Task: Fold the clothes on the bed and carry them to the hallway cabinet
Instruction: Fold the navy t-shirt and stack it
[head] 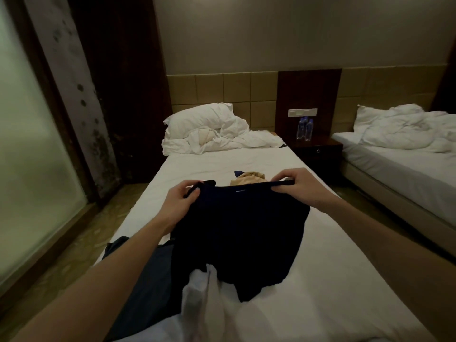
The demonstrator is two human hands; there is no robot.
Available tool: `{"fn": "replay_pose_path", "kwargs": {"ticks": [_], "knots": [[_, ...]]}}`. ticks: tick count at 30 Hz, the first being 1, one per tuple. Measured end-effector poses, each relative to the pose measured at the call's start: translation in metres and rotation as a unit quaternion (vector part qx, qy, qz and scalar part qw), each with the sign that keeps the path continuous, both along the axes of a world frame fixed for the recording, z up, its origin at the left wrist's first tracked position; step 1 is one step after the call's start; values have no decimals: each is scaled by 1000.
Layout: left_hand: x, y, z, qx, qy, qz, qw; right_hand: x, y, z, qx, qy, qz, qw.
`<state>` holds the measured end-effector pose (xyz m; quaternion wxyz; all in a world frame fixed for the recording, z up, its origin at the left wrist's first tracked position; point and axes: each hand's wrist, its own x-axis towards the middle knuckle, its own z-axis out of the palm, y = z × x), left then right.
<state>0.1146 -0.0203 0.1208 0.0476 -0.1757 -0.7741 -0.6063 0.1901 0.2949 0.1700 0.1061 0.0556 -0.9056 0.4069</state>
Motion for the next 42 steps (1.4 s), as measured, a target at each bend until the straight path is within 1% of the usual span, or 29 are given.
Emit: {"fn": "replay_pose_path", "kwargs": {"ticks": [2, 4, 7, 10, 12, 16, 18, 21, 23, 25, 26, 29, 33, 36, 39, 42], "knots": [[-3, -4, 9, -72, 73, 46, 994, 4, 9, 5, 31, 3, -19, 999], [0, -5, 20, -125, 138, 82, 979, 9, 12, 12, 44, 27, -23, 998], [9, -3, 40, -155, 205, 144, 956, 16, 15, 28, 70, 72, -34, 994], [32, 1, 65, -201, 275, 235, 910, 27, 18, 49, 69, 109, -37, 991], [50, 4, 86, -195, 308, 265, 893, 38, 17, 64, 66, 151, -46, 985], [81, 10, 131, -127, 304, 282, 901, 66, 12, 96, 53, 228, -61, 970], [97, 10, 152, -122, 336, 282, 890, 84, 12, 113, 35, 272, -71, 959], [120, 9, 185, -137, 416, 277, 855, 110, 18, 138, -31, 342, -91, 935], [130, 9, 206, -152, 475, 282, 820, 125, 22, 152, -82, 383, -119, 913], [134, 10, 220, -182, 520, 285, 785, 136, 22, 161, -107, 414, -136, 894], [134, 11, 223, -201, 530, 281, 774, 139, 22, 164, -109, 420, -140, 890], [123, 14, 219, -254, 529, 260, 767, 132, 27, 159, -95, 401, -154, 898], [85, 19, 188, -306, 487, 241, 782, 96, 41, 130, -75, 348, -178, 917], [46, 24, 155, -331, 441, 235, 800, 58, 49, 101, -49, 312, -182, 931], [-3, 34, 115, -370, 392, 242, 807, 12, 57, 65, -30, 270, -176, 946], [-57, 50, 68, -397, 339, 234, 820, -47, 68, 23, -20, 218, -179, 959]]}}
